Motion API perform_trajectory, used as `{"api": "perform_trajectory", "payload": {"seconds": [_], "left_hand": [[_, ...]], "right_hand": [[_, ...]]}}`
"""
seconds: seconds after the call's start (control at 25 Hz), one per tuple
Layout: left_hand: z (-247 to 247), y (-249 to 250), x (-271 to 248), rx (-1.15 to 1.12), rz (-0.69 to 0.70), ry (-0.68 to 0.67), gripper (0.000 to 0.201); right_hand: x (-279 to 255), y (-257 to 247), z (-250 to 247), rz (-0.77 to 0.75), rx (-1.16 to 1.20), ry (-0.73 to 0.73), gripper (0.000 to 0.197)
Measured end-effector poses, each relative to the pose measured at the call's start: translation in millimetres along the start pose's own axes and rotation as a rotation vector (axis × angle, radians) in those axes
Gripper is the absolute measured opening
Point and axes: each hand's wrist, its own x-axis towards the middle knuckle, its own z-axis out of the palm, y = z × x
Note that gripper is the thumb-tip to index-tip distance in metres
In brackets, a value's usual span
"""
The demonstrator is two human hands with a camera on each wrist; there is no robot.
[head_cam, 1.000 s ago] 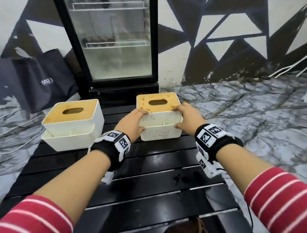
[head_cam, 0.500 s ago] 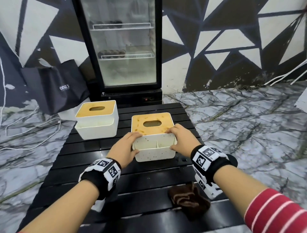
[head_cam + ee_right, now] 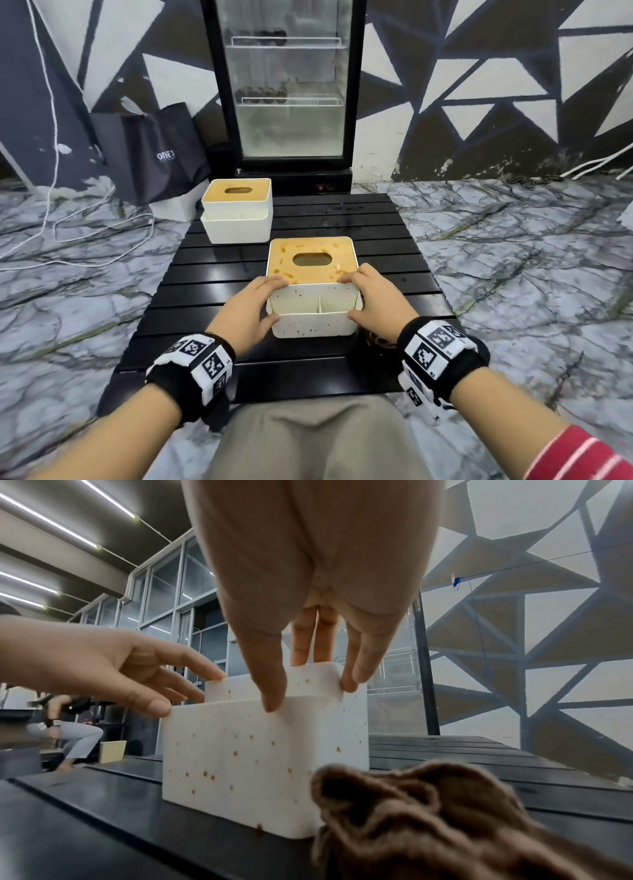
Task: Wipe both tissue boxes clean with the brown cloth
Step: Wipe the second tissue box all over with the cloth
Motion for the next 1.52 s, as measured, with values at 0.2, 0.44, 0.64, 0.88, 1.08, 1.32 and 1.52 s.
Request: {"api": "perform_trajectory", "payload": {"seconds": [0.2,0.44,0.64,0.88,1.08,1.32,1.52], "left_hand": [[-2.2,4.1,-34.3,-0.043,0.006,0.037,0.054],[-0.5,10.8,-53.0,-0.053,-0.009,0.057,0.055],[-2.4,17.3,-51.2,-0.013,-0.039,0.046,0.051],[2.2,48.7,-27.6,0.243,-0.064,0.062,0.056],[26.8,81.6,9.2,0.355,-0.079,-0.123,0.064],[38.9,98.2,37.7,0.352,-0.12,-0.167,0.06],[40.7,99.0,41.1,0.325,-0.164,-0.151,0.057]], "right_hand": [[-32.1,-9.6,11.7,-0.021,0.089,0.051,0.054],[-51.7,-15.0,17.7,-0.025,0.14,0.086,0.052],[-53.6,-11.5,15.8,-0.046,0.201,0.083,0.05],[-50.6,38.1,6.5,0.104,0.256,0.276,0.036],[-44.8,56.5,22.9,0.17,0.054,-0.096,0.048],[-41.0,56.9,29.8,0.199,-0.019,-0.218,0.046],[-39.4,55.0,34.0,0.19,-0.064,-0.201,0.042]]}}
